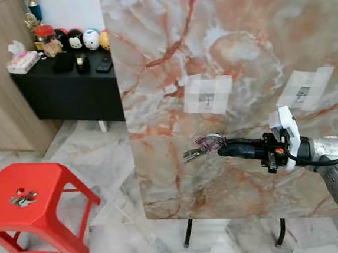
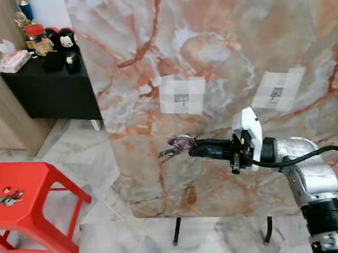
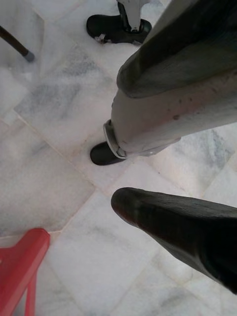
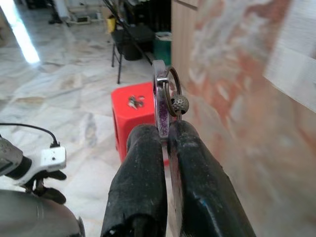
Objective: Hang keys on a hook
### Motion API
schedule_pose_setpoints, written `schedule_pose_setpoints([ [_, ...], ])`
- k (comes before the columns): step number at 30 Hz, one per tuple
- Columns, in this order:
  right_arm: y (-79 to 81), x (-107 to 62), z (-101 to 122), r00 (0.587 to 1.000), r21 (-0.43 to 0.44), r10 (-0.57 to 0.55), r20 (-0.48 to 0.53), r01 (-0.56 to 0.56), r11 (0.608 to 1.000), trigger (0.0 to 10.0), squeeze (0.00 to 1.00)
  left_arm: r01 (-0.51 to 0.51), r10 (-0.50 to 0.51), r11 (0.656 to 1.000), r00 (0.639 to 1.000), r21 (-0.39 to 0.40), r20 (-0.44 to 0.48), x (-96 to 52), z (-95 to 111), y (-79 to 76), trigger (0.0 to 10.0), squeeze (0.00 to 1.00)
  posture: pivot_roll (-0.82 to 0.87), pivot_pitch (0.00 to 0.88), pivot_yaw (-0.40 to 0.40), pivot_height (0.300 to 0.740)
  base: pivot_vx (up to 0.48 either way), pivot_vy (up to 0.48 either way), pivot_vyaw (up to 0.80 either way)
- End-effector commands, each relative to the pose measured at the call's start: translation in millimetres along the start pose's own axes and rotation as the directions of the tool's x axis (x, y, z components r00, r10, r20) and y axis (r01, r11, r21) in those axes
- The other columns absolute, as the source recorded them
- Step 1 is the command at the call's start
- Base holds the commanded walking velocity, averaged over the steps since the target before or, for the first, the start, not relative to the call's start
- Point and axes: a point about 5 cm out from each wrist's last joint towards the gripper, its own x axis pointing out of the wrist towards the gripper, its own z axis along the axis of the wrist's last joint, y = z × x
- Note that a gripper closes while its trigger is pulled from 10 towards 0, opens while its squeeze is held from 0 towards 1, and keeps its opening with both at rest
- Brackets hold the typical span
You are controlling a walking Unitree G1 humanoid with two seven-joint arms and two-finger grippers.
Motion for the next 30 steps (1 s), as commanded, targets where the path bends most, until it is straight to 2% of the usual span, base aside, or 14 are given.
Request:
schedule_pose_setpoints([
  [1, -2.4, 2.0, 7.3, 1.0, -0.03, 0.005, 0.01, -0.005, 1.0, 10.0, 0.0, 0.007, -0.007, 1.0, 1.0, 0.017, -0.01, -0.6, -4.0, -1.9, 10.0, 0.0, -0.13, 0.052, -0.058, 0.74, 0.0, 0.0, 0.0],
  [10, -11.0, 21.7, 11.3, 1.0, -0.073, 0.007, -0.001, -0.007, 0.997, 10.0, 0.0, 0.006, -0.006, 1.0, 1.0, 0.006, 0.006, -0.9, -3.7, -2.5, 10.0, 0.0, -0.13, 0.031, -0.06, 0.74, 0.0, 0.0, 0.0],
  [14, -13.8, 22.8, 8.7, 1.0, -0.083, -0.023, -0.016, 0.022, 0.996, 10.0, 0.0, 0.006, -0.006, 1.0, 1.0, 0.003, 0.008, -1.1, -4.3, -2.8, 10.0, 0.0, -0.12, 0.031, -0.06, 0.74, 0.0, 0.0, 0.0],
  [20, -17.9, 13.2, 19.0, 0.998, -0.113, -0.061, 0.013, 0.062, 0.992, 10.0, 0.0, 0.009, -0.009, 1.0, 1.0, 0.002, 0.008, -1.2, -4.5, -2.9, 10.0, 0.0, -0.13, 0.041, -0.06, 0.74, 0.0, 0.0, 0.0],
  [30, -24.2, -10.8, 17.1, 0.988, -0.154, -0.149, -0.049, 0.14, 0.978, 10.0, 0.0, 0.01, -0.01, 1.0, 1.0, 0.0, 0.01, -1.1, -3.8, -2.6, 10.0, 0.0, -0.13, 0.056, -0.058, 0.74, 0.0, 0.0, 0.0],
])
